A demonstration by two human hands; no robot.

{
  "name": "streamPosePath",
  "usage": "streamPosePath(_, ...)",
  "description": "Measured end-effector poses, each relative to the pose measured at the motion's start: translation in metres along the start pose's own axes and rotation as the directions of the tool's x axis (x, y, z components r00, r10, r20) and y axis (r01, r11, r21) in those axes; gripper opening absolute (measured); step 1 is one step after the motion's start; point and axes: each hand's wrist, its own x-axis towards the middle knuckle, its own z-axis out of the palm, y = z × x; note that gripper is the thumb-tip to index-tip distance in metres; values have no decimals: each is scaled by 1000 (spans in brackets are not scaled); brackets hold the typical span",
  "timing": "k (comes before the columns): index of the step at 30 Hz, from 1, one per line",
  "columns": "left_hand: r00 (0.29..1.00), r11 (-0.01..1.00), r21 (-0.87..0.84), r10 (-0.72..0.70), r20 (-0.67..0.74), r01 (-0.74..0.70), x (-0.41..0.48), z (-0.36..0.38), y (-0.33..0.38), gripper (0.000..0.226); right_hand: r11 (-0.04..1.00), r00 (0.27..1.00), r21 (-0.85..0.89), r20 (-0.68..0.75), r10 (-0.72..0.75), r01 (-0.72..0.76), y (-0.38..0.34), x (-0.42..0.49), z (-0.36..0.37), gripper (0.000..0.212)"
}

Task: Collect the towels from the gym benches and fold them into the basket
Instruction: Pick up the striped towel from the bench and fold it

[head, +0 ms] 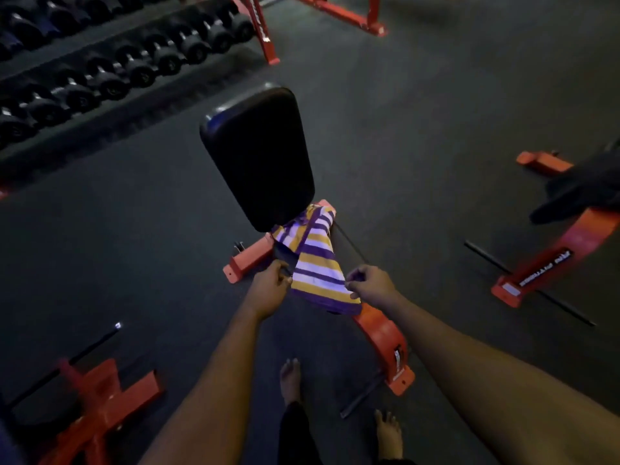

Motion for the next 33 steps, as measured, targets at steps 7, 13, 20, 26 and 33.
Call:
streamPosePath(7,978,995,93,25,205,-44,163,13,-96,29,983,982,-7,32,184,-184,10,125,122,27)
streamPosePath(13,948,990,80,84,306,-114,264,27,-178,34,877,904,-272,-286,319,-396,16,223,238,85)
streamPosePath(20,932,980,0,187,310,-197,275,16,-193,31,664,842,-547,-477,252,-509,25,245,260,65)
streamPosePath(26,872,961,-35,263,413,-273,272,-9,-143,29,911,882,-225,-410,233,-345,-6,216,183,19)
streamPosePath(33,671,822,-115,529,520,-558,251,-41,-2,79,990,949,-140,-309,-56,12,-92,143,36,15)
